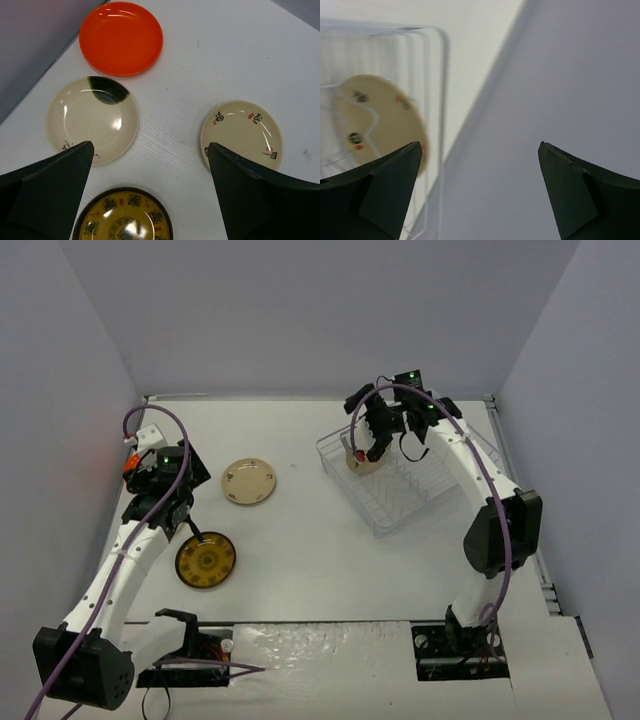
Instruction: Load the plates into the dish rack
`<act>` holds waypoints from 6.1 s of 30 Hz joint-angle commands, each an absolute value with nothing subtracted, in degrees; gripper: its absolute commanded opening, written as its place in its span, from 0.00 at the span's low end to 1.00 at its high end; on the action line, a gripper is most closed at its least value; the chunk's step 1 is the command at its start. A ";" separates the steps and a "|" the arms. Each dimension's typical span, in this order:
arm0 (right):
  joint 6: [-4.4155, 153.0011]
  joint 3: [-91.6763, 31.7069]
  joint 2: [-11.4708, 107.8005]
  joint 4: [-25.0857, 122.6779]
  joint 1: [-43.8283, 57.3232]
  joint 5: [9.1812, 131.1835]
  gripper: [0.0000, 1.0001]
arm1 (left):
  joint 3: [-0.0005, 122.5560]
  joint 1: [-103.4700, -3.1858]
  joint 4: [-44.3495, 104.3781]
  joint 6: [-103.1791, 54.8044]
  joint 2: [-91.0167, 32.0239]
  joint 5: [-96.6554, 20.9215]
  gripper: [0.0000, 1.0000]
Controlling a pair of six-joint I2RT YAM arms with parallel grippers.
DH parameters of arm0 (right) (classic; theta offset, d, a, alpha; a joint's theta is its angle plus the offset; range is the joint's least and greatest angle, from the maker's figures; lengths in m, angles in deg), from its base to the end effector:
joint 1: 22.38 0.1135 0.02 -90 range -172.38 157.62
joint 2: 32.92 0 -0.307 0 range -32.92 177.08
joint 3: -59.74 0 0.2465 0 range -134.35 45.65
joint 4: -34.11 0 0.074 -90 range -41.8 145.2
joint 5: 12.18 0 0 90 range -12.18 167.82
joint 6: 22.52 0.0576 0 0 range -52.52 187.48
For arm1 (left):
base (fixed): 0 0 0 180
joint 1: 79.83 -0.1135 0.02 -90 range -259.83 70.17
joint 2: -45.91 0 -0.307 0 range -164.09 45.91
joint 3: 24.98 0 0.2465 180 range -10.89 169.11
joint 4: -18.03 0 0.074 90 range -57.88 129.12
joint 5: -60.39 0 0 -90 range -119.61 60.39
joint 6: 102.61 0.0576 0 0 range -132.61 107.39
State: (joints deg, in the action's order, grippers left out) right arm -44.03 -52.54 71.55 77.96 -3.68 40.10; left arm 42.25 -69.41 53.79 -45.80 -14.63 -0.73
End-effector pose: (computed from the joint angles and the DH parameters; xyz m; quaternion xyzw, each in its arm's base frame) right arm 0.4032 0.1737 0.3739 -0.8267 0.2220 -0.1123 0.5047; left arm 0.2240 -0.0129 0.3491 -0.2887 0.7933 0.0172 0.5357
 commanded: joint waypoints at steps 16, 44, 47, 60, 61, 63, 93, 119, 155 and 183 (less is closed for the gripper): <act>89.86 -47.55 68.55 14.63 -3.54 36.16 1.00 | 40.32 -69.81 44.62 -45.30 -10.75 -7.92 0.97; 82.21 -37.88 66.53 26.43 11.90 72.90 1.00 | 41.95 -70.07 41.35 -45.83 -22.60 -11.68 0.97; 78.69 -38.76 68.66 26.20 17.38 77.41 1.00 | 42.37 -70.07 41.33 -46.09 -24.33 -11.15 0.97; 83.96 -58.30 90.73 37.81 26.58 92.92 1.00 | 40.62 -71.67 41.94 -47.69 -22.98 -10.25 0.97; 84.79 -59.74 92.22 38.73 26.64 92.82 1.00 | 40.16 -71.77 41.78 -47.74 -22.36 -10.15 0.97; 86.09 -62.11 95.55 40.16 26.66 93.10 1.00 | 39.25 -71.90 41.50 -47.76 -20.97 -9.83 0.97; 94.82 -66.40 107.82 42.43 25.61 89.01 0.41 | 36.13 -72.09 40.82 -48.29 -16.58 -9.42 0.97; 61.45 -41.46 75.89 9.92 19.46 79.18 0.00 | 35.78 -72.12 42.27 -48.38 -14.49 -7.00 0.97; -70.48 -64.38 65.71 107.00 -14.00 38.31 0.00 | 40.98 -72.09 49.71 -51.30 -13.24 0.72 0.97; -72.95 -73.04 77.37 99.93 -9.65 35.94 0.00 | 44.04 -72.13 54.35 -52.20 -13.88 4.35 0.97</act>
State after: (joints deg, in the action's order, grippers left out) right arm -46.28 -69.47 77.06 100.13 -10.29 37.89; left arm 40.76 -71.71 54.34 -51.29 -15.23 1.85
